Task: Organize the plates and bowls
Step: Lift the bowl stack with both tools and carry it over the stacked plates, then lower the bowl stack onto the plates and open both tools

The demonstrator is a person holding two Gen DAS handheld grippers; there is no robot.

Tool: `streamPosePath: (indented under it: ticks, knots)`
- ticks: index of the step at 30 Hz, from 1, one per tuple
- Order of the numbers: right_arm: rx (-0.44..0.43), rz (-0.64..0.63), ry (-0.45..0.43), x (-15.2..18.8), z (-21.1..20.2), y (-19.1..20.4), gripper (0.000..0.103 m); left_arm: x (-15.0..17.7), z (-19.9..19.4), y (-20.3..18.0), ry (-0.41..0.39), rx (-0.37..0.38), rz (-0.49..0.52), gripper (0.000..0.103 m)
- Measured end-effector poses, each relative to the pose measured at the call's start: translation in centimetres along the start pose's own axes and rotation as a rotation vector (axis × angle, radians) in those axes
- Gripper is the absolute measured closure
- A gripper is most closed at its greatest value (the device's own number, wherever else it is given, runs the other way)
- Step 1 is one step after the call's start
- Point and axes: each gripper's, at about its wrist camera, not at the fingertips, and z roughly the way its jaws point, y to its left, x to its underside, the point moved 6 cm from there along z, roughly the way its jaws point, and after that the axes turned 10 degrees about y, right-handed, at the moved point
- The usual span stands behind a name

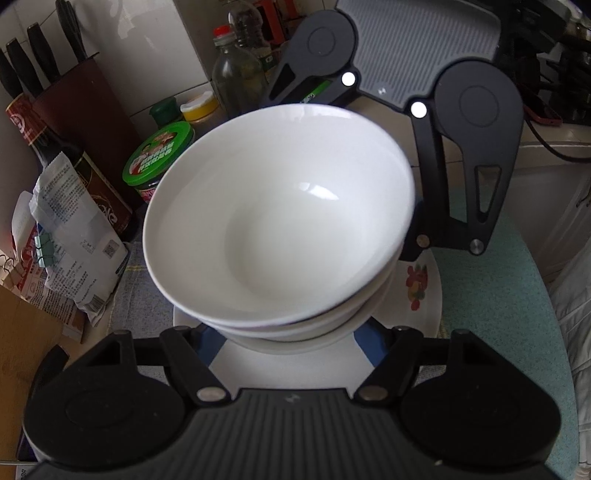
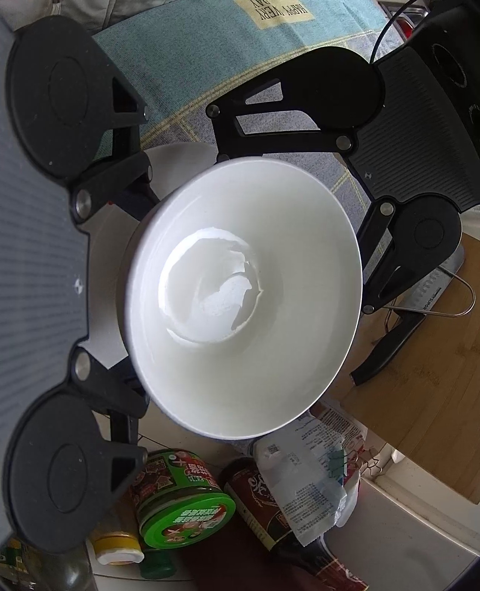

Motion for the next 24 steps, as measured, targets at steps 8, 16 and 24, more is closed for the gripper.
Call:
streamPosePath:
  ticks: [8,16,24]
  knots:
    - [-0.024,0.003,0.009,0.0,0.7,-0.7,0.024,0.1,0.6,0.5,0.015,0.023,-0.014,0.03]
    - [-0.034,0.006,0.015,-0.1,1.2,-0.8,0.024,0.4,1.2,0.7,0.032,0.038,-0.03,0.03]
    - [-0.024,0.011,0.01,0.2,1.2,-0.7,0.022,0.5,1.4,0.9,0.03,0.047,-0.043,0.029]
